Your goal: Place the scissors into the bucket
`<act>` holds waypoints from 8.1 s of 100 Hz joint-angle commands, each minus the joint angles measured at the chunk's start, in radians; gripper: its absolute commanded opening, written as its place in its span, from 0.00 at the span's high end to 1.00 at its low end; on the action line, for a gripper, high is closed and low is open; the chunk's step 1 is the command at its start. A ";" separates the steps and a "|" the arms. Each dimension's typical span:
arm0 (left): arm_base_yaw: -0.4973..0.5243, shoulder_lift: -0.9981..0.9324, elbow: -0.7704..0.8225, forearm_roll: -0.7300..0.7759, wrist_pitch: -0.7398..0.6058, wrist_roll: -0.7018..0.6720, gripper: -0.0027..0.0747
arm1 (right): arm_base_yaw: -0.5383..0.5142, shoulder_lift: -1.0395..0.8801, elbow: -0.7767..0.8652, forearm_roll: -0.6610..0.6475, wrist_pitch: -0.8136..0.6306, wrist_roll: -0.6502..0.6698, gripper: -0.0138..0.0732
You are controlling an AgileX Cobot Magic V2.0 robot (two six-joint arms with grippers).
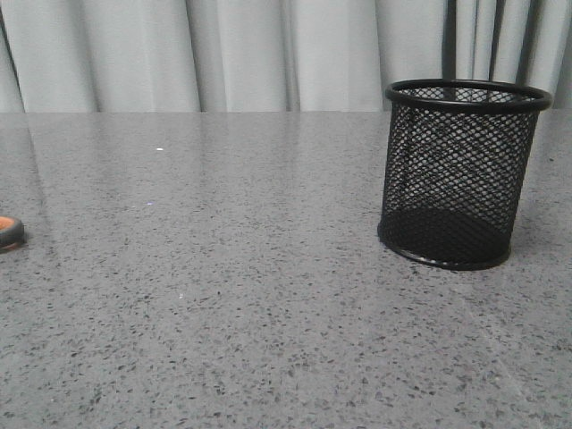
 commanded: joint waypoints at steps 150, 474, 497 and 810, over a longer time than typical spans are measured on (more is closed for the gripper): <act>-0.007 0.523 -0.694 -0.024 0.336 0.173 0.60 | -0.006 0.386 -0.362 0.430 -0.205 -0.007 0.31; -0.358 1.049 -1.056 -0.600 0.359 1.384 0.99 | 0.177 0.528 -0.758 0.683 0.106 -0.021 0.31; -0.575 1.027 -1.056 -0.600 0.251 1.384 0.99 | 0.351 0.691 -0.867 0.783 0.123 -0.082 0.31; -0.741 0.180 -0.448 -1.318 -0.919 1.238 0.99 | 0.185 0.891 -1.336 -0.009 0.642 0.085 0.91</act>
